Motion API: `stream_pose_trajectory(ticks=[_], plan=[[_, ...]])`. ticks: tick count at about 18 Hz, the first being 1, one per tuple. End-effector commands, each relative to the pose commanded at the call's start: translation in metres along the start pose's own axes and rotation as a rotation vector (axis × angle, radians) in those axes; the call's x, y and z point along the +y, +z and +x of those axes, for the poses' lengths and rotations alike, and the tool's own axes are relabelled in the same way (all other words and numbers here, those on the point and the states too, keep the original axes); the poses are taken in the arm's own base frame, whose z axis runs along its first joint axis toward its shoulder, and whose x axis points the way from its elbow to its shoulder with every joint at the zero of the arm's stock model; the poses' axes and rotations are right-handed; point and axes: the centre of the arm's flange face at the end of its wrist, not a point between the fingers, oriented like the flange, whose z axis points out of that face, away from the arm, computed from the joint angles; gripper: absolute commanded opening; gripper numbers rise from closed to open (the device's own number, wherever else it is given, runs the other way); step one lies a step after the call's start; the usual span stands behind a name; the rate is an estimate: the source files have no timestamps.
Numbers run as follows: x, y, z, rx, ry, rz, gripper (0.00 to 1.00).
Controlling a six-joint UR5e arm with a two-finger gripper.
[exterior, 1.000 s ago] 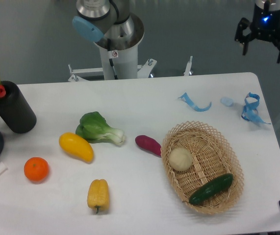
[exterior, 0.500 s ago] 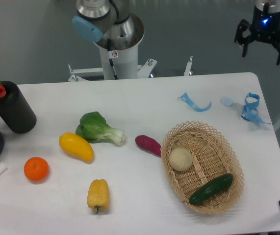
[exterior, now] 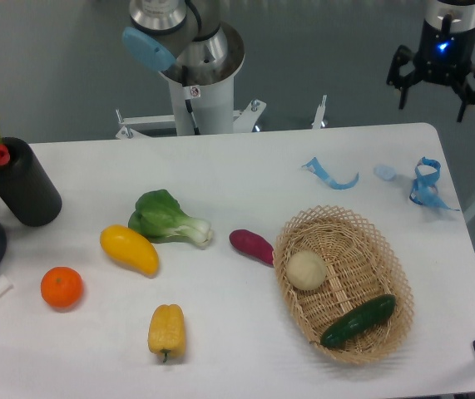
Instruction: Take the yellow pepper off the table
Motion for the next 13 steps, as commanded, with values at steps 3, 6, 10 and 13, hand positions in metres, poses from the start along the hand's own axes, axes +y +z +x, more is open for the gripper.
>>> stream_pose_trajectory(ticks=[3, 6, 10, 13], plan=[[-0.015, 0.009, 0.006, 0.019, -0.026, 0.008, 1.0], [-0.032, 0.02, 0.011, 0.023, -0.094, 0.015, 1.0], [-0.069, 0.04, 0.025, 0.048, -0.153, 0.021, 1.0], [-0.097, 0.05, 0.035, 0.047, -0.235, 0.03, 1.0]])
